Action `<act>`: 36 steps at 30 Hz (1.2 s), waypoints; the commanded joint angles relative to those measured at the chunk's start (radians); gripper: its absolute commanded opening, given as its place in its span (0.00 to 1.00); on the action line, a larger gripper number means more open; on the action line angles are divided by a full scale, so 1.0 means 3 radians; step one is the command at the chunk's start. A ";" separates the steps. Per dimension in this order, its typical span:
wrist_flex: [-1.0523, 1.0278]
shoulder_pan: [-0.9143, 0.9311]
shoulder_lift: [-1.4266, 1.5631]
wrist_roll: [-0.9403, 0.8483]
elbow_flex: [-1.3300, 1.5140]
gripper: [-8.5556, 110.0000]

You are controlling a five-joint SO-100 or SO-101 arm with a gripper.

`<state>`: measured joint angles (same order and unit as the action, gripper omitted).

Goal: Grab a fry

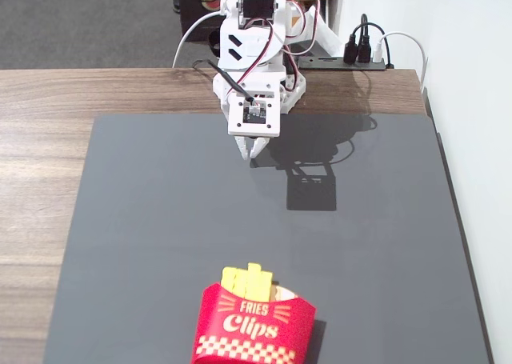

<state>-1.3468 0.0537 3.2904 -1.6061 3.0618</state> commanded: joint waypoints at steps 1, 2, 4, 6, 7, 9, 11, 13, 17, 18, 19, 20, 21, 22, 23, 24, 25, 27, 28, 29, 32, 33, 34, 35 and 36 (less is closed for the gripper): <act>-0.0015 -0.0066 0.0010 -0.0010 0.0005 0.08; -0.0015 -0.0066 0.0010 -0.0010 0.0005 0.08; -0.0015 -0.0066 0.0010 -0.0005 0.0005 0.08; -0.0015 -0.0066 0.0010 -0.0005 0.0005 0.08; -0.0015 -0.0066 0.0010 -0.0005 0.0005 0.08; -0.0015 -0.0066 0.0010 -0.0005 0.0005 0.08; -0.0015 -0.0066 0.0010 -0.0005 0.0005 0.08; -0.0015 -0.0072 0.0010 -0.0005 0.0005 0.08; -0.0005 -0.0092 -0.0092 0.0036 -0.0118 0.08; 0.0010 -0.0092 -0.0169 0.0041 -0.0184 0.08; 0.0015 -0.0082 -0.0251 0.0041 -0.0261 0.08; 0.0036 -0.0072 -0.0332 0.0046 -0.0332 0.08; 0.0056 -0.0056 -0.0419 0.0056 -0.0419 0.08; 0.0061 -0.0031 -0.0522 0.0056 -0.0511 0.08; 0.0072 -0.0015 -0.0619 0.0061 -0.0588 0.08; 0.0077 0.0000 -0.0711 0.0066 -0.0665 0.08; 0.0087 0.0015 -0.0803 0.0066 -0.0747 0.08; 0.0118 0.0056 -0.1002 0.0077 -0.0895 0.08; 0.0138 0.0077 -0.1099 0.0077 -0.0966 0.08; 0.0179 0.0102 -0.1212 0.0087 -0.1043 0.08; 0.0286 0.0174 -0.1606 0.0107 -0.1309 0.08; 0.0307 0.0194 -0.1733 0.0112 -0.1406 0.08; 0.0317 0.0210 -0.1861 0.0118 -0.1514 0.08; 0.0332 0.0220 -0.1974 0.0138 -0.1621 0.08; 0.0337 0.0230 -0.2102 0.0153 -0.1744 0.08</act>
<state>-1.2625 0.1150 2.7351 -1.5708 2.6446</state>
